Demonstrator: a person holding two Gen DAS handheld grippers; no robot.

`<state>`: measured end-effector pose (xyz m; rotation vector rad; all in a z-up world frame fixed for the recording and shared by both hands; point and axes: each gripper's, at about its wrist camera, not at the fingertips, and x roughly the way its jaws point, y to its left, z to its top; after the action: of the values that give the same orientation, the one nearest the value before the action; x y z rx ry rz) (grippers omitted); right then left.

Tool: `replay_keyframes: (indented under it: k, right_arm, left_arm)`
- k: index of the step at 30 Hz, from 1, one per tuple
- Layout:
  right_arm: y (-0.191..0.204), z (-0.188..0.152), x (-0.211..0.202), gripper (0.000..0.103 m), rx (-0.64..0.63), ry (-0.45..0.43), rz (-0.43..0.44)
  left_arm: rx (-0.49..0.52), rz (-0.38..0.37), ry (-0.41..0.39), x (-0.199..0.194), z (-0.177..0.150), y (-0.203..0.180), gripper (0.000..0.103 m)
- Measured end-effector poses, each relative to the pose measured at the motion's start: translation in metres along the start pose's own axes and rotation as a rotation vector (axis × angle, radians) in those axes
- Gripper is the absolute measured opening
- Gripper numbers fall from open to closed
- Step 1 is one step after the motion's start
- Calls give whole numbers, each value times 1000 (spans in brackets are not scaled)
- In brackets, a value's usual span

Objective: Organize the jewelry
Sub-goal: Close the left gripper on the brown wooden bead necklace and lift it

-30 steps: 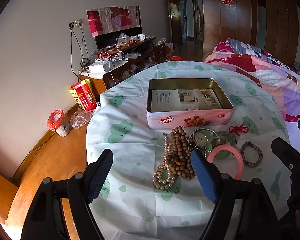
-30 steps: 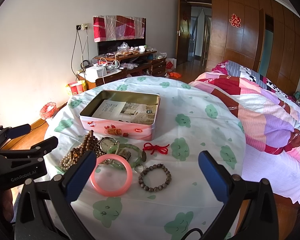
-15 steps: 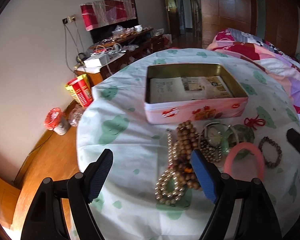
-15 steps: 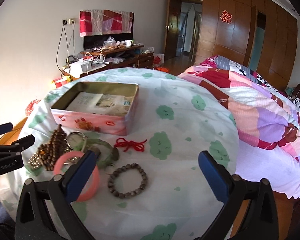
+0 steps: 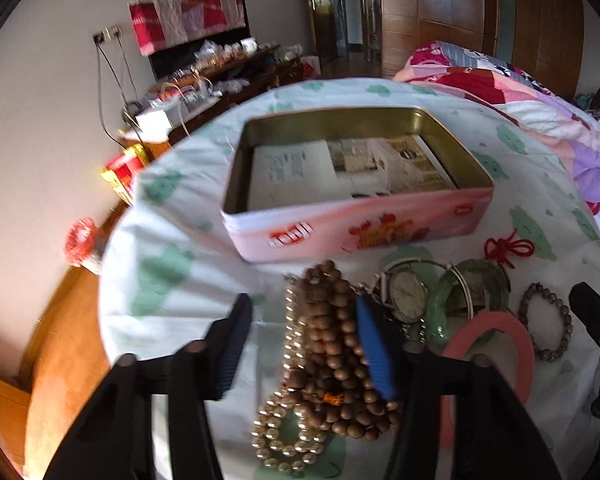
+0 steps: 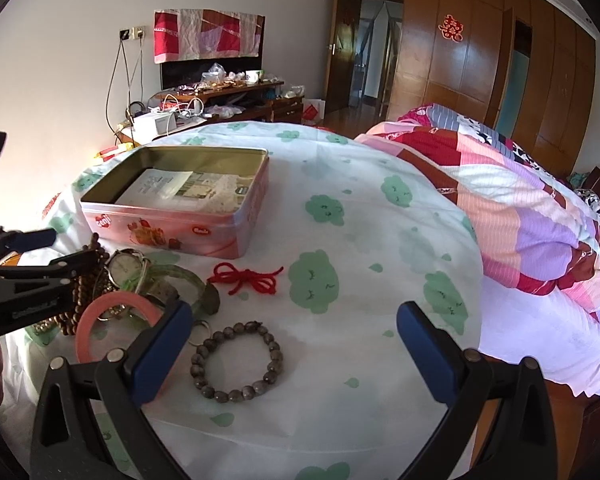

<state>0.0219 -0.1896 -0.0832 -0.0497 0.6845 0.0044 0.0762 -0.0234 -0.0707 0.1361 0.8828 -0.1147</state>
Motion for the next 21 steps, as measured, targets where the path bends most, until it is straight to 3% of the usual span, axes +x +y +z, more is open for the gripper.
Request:
replay_keyframes:
  k: [3,8,18,21]
  right_arm:
    - [-3,0,3,103,8,6,5]
    - [-6,2,12,103,15,14,12]
    - [-10,3,18,102,13,2,31]
    - [-3,3,14,91,-19,-17,62]
  left_arm:
    - [-12,-51,-1,-2,-2,2,22]
    - [-12,-61,-47,-13,-1,4,16]
    - [11,22,-176,-46,10,14,15]
    - [21,60,-201,-53,12,15,15]
